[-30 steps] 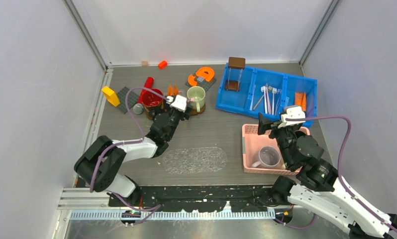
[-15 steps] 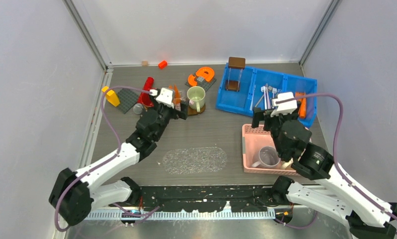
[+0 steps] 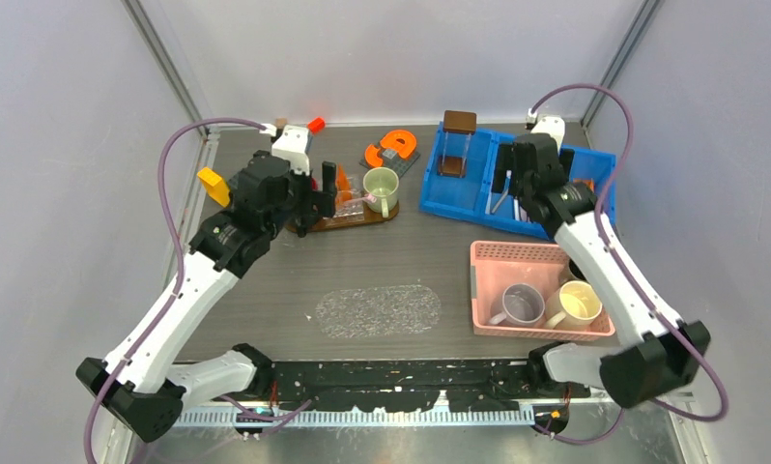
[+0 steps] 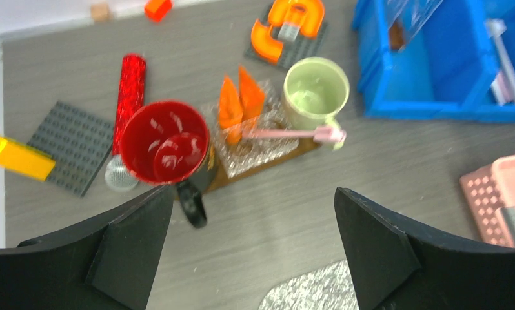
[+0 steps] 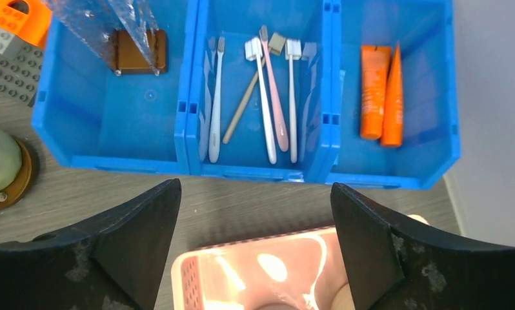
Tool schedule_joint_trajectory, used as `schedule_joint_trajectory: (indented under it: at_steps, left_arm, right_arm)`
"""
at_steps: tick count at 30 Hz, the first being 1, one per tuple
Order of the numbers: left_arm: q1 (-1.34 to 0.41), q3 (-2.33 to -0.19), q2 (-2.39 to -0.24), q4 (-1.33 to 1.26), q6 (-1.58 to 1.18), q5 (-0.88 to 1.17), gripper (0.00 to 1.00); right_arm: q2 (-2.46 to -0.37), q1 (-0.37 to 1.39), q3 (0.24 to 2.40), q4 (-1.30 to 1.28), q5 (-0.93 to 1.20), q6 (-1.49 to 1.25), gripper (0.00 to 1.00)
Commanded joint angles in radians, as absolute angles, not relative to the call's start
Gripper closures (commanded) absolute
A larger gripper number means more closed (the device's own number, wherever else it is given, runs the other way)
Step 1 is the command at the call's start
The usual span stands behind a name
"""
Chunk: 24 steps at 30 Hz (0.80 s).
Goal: Prepare toiletry sets of a toothbrush and toothpaste on the tray
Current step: Place the toothbrush in the toothpaste holder, then pick up the toothbrush from the storage box.
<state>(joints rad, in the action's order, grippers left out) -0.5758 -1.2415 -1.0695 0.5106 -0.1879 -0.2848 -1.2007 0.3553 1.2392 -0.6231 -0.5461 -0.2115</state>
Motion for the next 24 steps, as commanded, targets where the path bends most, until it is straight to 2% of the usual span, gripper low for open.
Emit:
schedule_joint_trajectory:
  at_steps: [1, 8, 18, 24]
  left_arm:
    - [-0.521, -1.301, -1.081, 0.75, -0.188, -0.2, 0.0]
    - [-0.508, -1.222, -1.026, 0.679, -0.146, -0.249, 0.0]
    - [-0.494, -1.05, -0.937, 0.515, -0.113, -0.356, 0.0]
    - [-0.493, -1.019, -0.918, 0.485, -0.09, -0.423, 0.0]
  right_arm:
    - [-1.348, 0.246, 1.353, -0.676, -0.396, -0.322, 0.11]
    - [-1.614, 0.108, 1.463, -0.667, -0.266, -0.35, 0.24]
    - [-1.918, 0.044, 1.619, -0.665, -0.241, -0.317, 0.6]
    - [-2.052, 0.039, 1.695, -0.676, -0.273, -0.292, 0.66]
